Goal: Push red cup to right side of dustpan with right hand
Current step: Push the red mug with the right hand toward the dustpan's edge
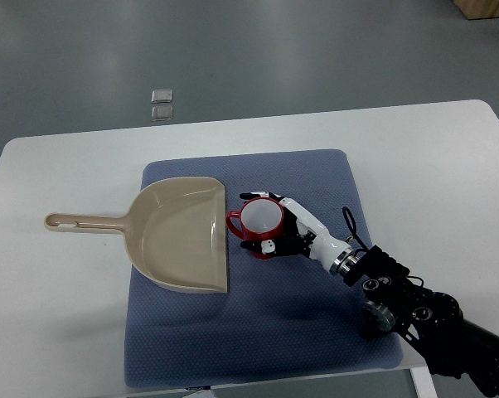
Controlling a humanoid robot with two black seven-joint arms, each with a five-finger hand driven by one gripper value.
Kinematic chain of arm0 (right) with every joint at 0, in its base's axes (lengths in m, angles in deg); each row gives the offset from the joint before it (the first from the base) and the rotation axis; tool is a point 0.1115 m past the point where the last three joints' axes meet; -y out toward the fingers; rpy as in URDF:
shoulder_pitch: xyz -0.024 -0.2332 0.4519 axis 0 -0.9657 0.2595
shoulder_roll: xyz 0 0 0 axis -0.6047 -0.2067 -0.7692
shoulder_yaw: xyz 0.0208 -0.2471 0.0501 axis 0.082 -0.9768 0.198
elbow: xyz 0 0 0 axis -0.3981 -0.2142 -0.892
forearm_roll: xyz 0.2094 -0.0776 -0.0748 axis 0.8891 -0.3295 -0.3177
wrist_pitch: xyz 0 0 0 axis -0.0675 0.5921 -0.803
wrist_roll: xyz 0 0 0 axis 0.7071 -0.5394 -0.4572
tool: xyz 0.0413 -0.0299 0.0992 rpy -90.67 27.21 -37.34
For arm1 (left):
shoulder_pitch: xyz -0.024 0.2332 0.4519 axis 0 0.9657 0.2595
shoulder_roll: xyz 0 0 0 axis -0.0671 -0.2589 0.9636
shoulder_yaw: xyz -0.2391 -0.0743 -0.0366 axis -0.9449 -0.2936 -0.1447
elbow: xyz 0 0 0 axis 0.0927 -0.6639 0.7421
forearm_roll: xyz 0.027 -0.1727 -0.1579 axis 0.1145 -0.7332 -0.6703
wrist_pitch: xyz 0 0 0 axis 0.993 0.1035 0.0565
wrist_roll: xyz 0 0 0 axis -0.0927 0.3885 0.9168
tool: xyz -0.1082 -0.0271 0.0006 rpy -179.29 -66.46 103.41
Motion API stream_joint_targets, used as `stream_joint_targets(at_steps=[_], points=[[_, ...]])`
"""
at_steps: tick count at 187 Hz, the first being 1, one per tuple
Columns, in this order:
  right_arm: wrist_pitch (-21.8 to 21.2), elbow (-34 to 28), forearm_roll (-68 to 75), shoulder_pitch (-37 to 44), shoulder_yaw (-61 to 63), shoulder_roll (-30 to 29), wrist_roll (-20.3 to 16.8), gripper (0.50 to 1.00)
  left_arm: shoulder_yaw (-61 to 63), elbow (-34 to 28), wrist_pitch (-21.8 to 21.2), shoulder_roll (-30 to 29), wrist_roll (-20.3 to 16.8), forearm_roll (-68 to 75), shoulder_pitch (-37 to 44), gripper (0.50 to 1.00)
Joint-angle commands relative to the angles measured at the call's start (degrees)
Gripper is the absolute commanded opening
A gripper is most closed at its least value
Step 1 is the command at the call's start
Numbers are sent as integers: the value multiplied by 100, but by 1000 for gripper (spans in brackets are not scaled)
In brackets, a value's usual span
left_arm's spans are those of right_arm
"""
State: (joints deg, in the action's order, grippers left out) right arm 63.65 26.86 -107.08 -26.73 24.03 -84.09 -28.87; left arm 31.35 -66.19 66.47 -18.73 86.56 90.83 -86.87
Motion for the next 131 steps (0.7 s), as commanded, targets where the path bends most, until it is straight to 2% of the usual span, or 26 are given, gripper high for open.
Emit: stream_joint_targets(at_steps=[1, 79, 131], points=[[2, -36, 2, -31, 4, 0, 0, 903, 0, 1, 0, 0, -5, 0, 1, 1000], [-6, -159, 2, -75, -5, 0, 0, 903, 0, -8, 0, 0, -5, 0, -7, 1000], [-85, -115, 291, 4, 171, 0, 0, 924, 0, -8, 0, 0, 4, 0, 1, 1000]])
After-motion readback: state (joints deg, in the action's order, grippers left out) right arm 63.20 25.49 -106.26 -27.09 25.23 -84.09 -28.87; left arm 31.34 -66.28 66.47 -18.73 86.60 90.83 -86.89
